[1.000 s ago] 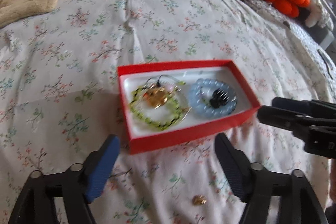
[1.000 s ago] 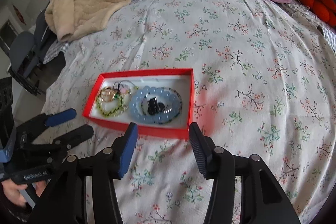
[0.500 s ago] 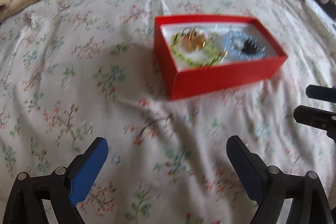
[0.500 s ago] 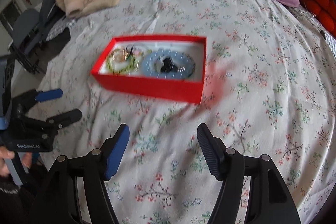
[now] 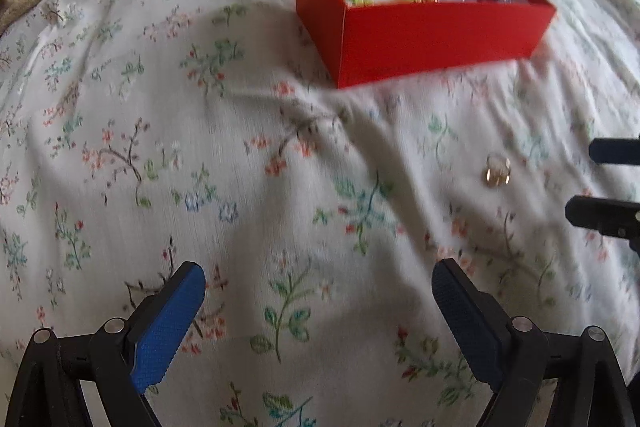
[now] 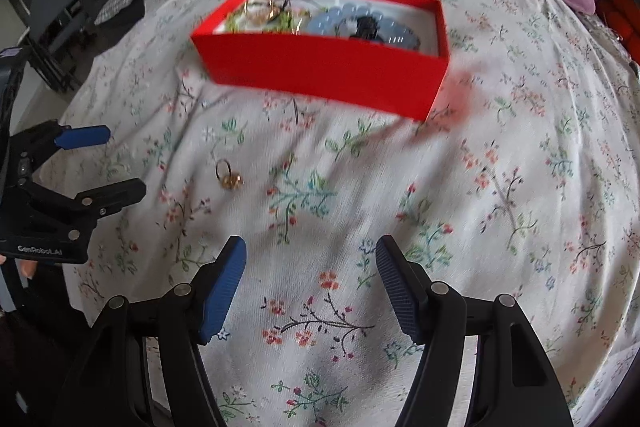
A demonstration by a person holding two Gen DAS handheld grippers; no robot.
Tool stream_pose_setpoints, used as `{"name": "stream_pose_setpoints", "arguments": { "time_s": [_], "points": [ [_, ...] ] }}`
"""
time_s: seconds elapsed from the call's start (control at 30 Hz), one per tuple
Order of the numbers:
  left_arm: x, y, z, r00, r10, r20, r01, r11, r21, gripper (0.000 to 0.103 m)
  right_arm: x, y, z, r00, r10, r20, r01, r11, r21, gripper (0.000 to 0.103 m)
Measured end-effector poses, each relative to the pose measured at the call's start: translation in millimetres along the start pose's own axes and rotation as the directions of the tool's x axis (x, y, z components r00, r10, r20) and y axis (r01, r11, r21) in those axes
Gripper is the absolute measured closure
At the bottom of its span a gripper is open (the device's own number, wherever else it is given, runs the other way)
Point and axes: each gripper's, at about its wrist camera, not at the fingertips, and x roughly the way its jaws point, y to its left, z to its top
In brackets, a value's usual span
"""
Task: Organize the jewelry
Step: 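Move the open right tool back to the last small gold ring, then close the right tool on the last small gold ring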
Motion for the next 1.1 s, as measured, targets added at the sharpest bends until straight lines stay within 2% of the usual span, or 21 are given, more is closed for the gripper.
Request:
{"name": "stream_pose_setpoints", "arguments": {
  "time_s": [0.17, 0.67, 0.83, 1.1],
  "points": [
    [3.7, 2.1, -8.4, 1.0, -0.003, -0.02, 0.003, 1.0, 0.005, 0.008, 12.6, 8.8, -0.5, 1.0, -0.006, -0.027, 0.005, 1.0, -0.026, 0.033],
    [0.7, 11.5, -17.6, 1.0, -0.018, -0.025, 0.018, 1.0, 0.007, 0.008, 30.6, 44.1, 18.2, 0.999, -0.04, 0.034, 0.043, 0.993, -0.106, 0.034],
    [1.3, 13.0, -17.6, 0.999, -0.019, -0.026, 0.019, 1.0, 0.01, 0.008, 34.1, 54.3, 23.0, 0.998, -0.044, 0.052, 0.05, 0.99, -0.131, 0.043],
    [1.8, 12.3, -18.9, 1.0, -0.017, -0.026, 0.017, 1.0, 0.014, 0.008, 35.9, 61.7, 26.9, 0.997, -0.027, 0.07, 0.038, 0.987, -0.156, 0.067]
  ]
}}
